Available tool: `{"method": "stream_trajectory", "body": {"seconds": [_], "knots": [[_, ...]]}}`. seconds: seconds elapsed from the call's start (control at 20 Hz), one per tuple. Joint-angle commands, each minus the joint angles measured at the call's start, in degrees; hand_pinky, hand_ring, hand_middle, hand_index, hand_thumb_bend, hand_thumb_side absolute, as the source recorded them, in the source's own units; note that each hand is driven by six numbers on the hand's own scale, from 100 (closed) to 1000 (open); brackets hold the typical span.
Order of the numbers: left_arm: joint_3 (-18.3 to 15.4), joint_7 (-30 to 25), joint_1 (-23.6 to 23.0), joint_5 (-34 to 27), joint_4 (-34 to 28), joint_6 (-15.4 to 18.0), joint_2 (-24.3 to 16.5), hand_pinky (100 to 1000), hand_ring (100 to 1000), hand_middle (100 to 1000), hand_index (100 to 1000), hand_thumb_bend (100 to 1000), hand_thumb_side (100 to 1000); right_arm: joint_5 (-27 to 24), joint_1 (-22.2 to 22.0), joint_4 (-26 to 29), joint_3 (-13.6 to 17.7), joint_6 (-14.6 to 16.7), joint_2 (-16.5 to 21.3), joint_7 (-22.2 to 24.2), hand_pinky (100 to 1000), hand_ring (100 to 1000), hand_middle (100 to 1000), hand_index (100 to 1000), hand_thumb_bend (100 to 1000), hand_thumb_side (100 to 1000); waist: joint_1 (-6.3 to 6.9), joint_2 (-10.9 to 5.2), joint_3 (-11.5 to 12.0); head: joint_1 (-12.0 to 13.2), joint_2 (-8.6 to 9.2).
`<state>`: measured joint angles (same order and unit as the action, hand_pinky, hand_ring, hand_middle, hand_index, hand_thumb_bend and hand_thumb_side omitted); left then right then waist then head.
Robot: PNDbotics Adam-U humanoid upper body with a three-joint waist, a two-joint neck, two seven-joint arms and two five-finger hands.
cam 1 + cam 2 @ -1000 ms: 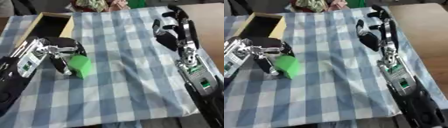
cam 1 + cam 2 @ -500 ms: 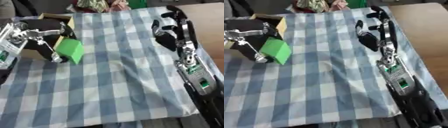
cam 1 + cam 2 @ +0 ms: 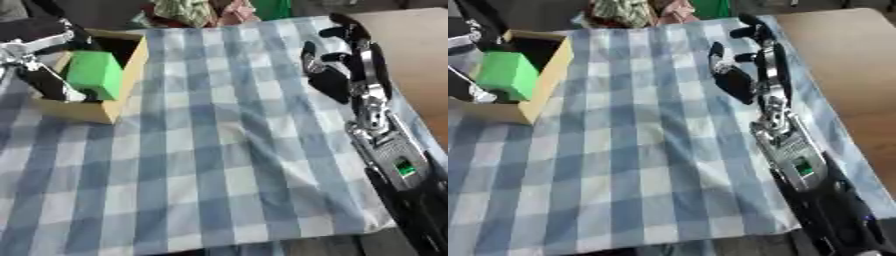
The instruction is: Pick up objects on the table and place them in the box.
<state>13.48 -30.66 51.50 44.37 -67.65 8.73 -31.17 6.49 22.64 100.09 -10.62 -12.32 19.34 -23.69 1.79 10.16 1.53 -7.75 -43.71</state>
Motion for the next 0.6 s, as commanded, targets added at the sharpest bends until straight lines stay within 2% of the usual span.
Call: {"method": "stream_trajectory", "body": {"seconds": [0.05, 0.45, 0.6], "knots": [[-2.9, 4.0, 1.9, 4.1, 4.0, -1.2, -0.1, 730, 644, 506, 711, 429, 138, -0.1, 0.5, 0.5, 0.3, 0.1, 0.7, 0.0, 659, 933, 689, 895, 166, 109, -0.12, -1.22, 0.0, -0.2, 0.17], [-7.2, 16.0, 4.8, 12.9, 15.6, -4.4, 4.6, 720, 633, 518, 727, 433, 138, -0.3, 0.4, 0.4, 0.0, 0.1, 0.5, 0.4, 659, 934, 689, 896, 167, 110, -0.35, -1.22, -0.5, 0.1, 0.19], [-7.8, 19.9, 5.3, 14.6, 17.7, -5.1, 6.1, 721, 654, 574, 765, 448, 143, -0.4, 0.6, 0.4, -0.2, 0.1, 0.4, 0.6, 659, 934, 689, 896, 168, 110, -0.41, -1.05, -0.9, 0.2, 0.23]]}}
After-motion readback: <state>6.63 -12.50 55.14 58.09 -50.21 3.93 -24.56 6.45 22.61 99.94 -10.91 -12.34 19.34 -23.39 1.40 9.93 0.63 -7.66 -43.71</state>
